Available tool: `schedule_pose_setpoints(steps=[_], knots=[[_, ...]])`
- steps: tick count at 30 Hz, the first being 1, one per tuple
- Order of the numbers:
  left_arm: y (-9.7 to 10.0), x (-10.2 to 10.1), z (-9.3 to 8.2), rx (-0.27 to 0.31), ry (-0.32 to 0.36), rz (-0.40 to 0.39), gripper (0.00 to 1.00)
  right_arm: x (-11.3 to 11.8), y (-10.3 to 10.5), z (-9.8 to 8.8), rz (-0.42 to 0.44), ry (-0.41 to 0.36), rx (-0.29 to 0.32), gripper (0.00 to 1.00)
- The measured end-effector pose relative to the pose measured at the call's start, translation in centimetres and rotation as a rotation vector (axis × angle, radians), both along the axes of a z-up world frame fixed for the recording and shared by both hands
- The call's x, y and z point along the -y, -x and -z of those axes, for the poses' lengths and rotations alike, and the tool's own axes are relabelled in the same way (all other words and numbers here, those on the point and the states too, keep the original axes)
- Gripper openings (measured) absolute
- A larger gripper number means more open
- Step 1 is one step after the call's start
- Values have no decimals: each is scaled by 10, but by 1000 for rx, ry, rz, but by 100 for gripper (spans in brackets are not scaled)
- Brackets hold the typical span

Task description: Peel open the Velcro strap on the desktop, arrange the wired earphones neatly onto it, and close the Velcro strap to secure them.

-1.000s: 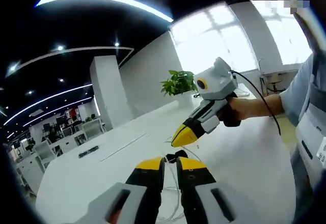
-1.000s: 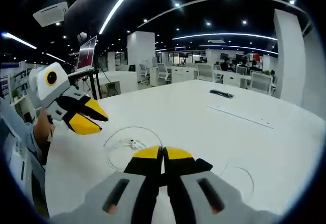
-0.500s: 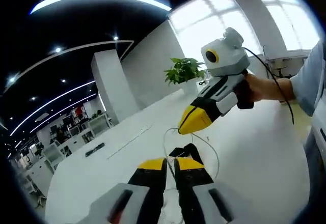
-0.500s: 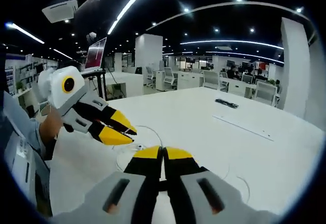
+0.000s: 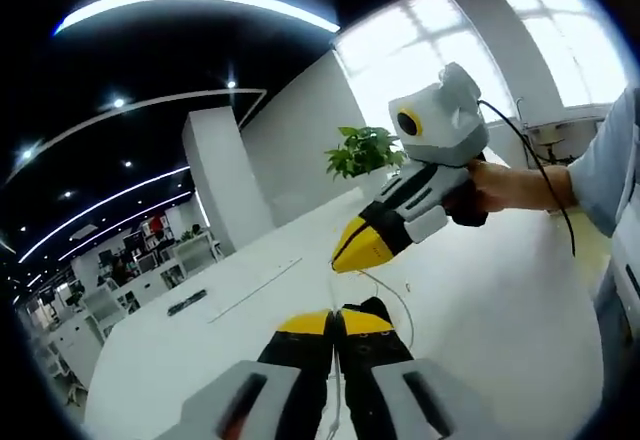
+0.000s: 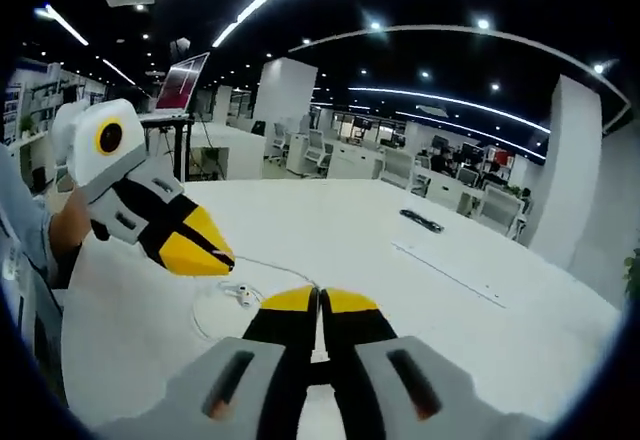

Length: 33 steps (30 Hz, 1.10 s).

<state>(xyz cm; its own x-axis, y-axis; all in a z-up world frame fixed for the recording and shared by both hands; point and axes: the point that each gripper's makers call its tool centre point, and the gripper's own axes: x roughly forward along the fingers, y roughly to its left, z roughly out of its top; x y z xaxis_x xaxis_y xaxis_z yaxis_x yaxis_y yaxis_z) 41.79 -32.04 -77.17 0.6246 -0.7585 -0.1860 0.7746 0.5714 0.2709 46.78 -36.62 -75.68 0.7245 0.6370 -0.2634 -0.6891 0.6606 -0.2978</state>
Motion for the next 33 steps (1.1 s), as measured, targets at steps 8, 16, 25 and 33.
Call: schedule_pose_setpoints(steps=[8,16,25,33], knots=[[4,-5,-7,64,-9,-1,5,12,-24,-28,120,261,321,3],[4,-17,-11,49,45,-13,5,36,-40,-31,129,120,208,3],[11,-13,-14,56,49,9,5,64,-51,-29,197,127,237,3],[17,-8,-17,68,64,41,5,60,-53,-16,181,87,215,3]])
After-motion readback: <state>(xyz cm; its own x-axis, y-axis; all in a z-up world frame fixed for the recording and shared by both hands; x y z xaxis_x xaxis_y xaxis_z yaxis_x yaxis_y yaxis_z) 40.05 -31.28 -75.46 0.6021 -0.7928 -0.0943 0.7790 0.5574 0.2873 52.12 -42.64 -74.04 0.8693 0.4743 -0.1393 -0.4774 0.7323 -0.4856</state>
